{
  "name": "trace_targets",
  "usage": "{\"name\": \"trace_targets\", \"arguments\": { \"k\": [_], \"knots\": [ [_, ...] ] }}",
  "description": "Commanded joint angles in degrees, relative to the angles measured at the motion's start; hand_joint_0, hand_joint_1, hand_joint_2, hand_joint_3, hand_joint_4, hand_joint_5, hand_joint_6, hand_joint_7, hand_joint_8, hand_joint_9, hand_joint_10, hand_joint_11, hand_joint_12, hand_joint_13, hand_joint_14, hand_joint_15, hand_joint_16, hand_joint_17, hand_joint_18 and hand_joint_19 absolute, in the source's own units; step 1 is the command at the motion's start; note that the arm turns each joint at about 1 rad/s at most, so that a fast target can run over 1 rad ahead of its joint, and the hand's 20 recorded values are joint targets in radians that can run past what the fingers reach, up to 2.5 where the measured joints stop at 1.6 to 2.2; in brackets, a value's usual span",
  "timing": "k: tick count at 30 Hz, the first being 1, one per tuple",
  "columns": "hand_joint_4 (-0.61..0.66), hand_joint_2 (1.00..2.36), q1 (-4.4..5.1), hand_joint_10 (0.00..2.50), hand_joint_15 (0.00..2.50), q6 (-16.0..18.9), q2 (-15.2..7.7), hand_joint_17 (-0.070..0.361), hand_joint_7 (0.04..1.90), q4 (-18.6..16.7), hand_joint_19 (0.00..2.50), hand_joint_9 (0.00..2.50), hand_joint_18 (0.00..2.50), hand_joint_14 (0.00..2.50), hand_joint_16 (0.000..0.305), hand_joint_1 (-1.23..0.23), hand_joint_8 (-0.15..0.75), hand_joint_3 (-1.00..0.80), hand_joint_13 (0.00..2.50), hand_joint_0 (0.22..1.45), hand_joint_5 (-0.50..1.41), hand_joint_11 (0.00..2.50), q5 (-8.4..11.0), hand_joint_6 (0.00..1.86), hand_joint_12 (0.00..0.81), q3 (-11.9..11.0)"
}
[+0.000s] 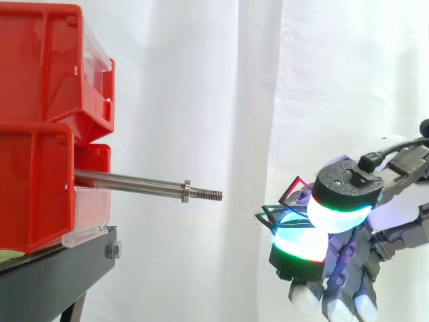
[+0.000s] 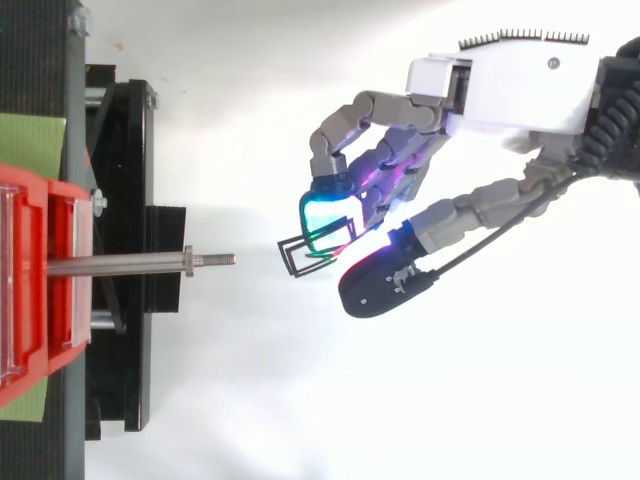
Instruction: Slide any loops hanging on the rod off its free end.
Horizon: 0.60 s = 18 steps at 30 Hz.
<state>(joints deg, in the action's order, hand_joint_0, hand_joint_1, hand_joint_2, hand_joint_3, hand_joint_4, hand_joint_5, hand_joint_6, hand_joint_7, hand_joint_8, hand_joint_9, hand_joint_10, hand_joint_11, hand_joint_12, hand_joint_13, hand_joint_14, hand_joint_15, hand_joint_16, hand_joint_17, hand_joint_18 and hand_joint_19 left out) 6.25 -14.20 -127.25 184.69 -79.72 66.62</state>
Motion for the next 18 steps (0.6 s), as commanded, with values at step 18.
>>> {"name": "trace_targets", "arguments": {
  "k": [18],
  "knots": [
    [0.09,1.02,-0.01,0.01,0.20,0.5,0.1,0.101,1.04,0.1,0.37,1.00,0.95,0.01,0.045,-0.77,0.318,-0.24,0.96,0.60,-0.16,0.34,0.00,0.83,0.303,0.0]
  ]
}}
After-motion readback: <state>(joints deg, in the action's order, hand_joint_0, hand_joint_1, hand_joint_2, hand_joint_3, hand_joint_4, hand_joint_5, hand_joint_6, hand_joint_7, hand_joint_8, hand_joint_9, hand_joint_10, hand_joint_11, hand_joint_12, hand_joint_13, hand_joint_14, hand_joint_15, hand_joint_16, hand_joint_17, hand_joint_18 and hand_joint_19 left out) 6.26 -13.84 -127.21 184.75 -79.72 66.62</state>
